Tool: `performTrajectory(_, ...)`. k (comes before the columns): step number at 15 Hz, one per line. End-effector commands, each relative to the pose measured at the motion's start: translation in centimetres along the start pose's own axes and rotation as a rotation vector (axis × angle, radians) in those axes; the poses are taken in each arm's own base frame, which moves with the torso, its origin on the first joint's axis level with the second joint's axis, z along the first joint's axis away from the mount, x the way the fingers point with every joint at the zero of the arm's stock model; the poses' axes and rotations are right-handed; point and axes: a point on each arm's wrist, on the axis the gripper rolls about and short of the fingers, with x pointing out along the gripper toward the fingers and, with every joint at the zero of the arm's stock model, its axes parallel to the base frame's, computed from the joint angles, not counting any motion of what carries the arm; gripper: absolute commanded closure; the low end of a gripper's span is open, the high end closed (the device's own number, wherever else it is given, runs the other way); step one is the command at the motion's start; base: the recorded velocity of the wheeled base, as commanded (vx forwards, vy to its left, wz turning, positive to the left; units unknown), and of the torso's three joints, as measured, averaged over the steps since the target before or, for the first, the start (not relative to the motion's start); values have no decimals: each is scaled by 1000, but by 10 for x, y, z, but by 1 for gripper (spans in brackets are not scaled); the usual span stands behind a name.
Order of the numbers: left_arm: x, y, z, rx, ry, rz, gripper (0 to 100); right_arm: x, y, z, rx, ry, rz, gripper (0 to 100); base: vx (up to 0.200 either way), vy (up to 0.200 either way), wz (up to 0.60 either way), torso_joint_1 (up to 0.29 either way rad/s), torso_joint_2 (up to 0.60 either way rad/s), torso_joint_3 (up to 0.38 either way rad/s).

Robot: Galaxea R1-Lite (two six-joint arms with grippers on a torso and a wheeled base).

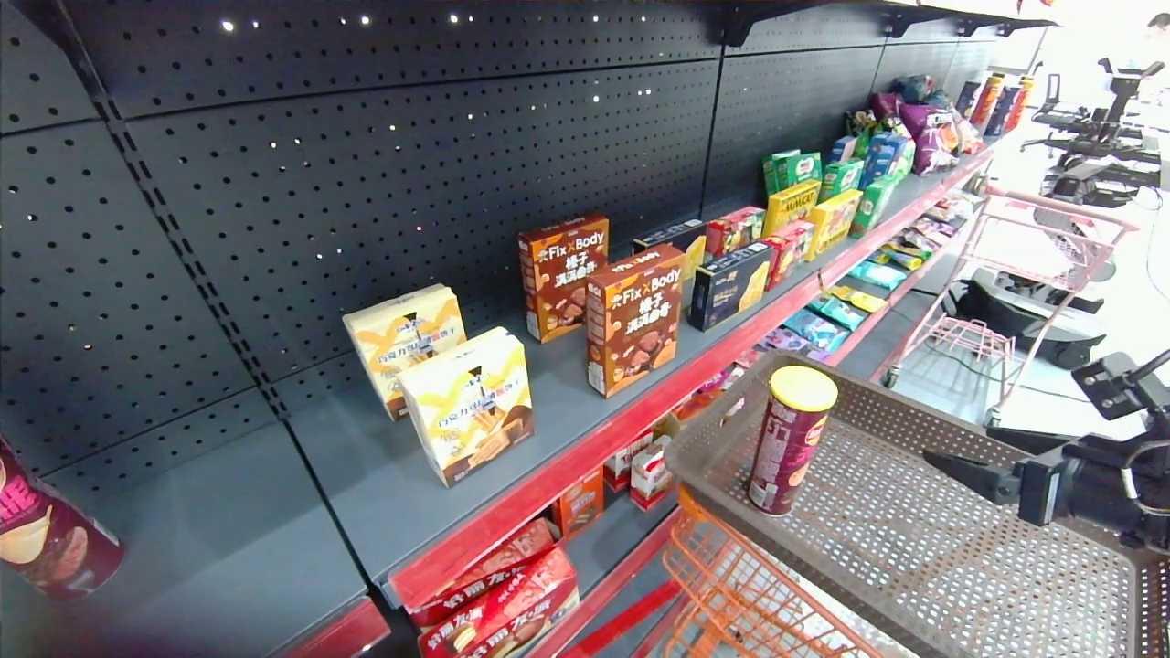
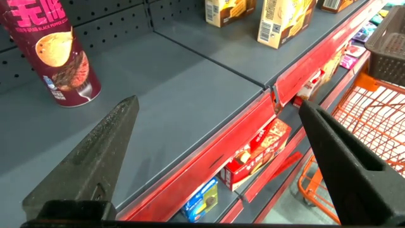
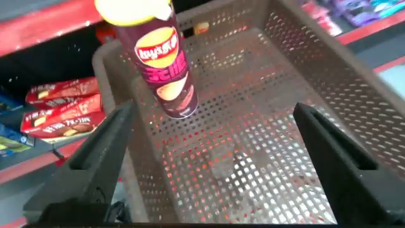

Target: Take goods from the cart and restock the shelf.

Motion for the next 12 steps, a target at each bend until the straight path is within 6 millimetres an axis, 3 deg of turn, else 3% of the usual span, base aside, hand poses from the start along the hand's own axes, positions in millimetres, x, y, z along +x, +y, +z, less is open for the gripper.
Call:
performTrajectory(1, 0, 0, 0, 0, 1, 0, 0, 25, -7, -17, 34, 67, 47, 0, 0, 0, 0, 0, 0, 0)
performTrajectory(3, 0, 0, 0, 0, 1, 0, 0, 33, -9, -18, 40, 53, 155, 0, 0, 0, 0, 0, 0, 0)
performTrajectory(12, 0, 0, 0, 0, -1, 0, 0, 74, -11, -18, -30, 33, 313, 0, 0, 0, 0, 0, 0, 0)
